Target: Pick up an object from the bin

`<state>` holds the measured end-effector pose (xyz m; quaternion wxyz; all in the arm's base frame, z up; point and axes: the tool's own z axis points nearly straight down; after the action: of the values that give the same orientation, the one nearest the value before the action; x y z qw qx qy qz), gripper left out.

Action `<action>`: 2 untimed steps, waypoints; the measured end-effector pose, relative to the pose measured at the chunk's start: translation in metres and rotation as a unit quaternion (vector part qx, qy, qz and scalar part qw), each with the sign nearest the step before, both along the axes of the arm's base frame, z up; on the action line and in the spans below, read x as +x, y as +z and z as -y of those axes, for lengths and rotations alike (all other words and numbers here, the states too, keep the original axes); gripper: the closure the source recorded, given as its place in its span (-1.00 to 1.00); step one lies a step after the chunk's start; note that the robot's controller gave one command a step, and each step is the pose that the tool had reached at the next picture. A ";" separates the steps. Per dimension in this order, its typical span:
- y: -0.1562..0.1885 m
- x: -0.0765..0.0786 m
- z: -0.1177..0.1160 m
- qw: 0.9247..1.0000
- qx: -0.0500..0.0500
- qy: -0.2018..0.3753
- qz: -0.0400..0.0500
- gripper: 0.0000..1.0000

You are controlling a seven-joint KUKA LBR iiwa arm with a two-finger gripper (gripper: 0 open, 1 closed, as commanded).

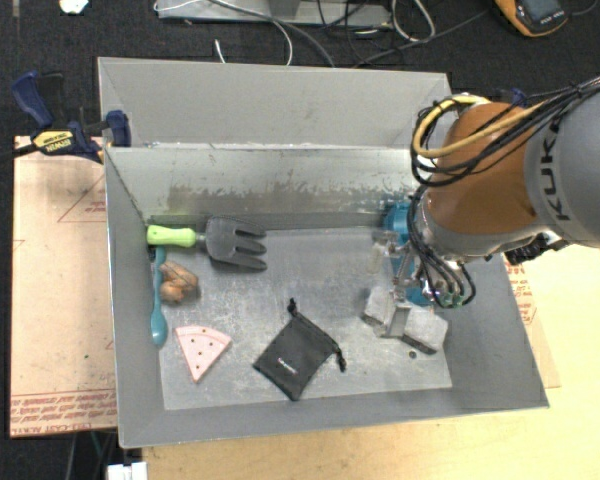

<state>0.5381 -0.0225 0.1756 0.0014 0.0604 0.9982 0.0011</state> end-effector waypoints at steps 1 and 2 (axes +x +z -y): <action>-0.002 -0.005 -0.006 0.995 0.000 0.101 0.001 -1.00; -0.021 -0.043 -0.019 0.999 0.000 0.051 -0.001 -1.00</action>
Offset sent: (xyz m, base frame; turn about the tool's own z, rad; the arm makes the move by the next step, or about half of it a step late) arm -0.0446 0.0198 -0.0221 -0.1005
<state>0.4949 -0.0033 0.1543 0.0008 0.0095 1.0000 0.0011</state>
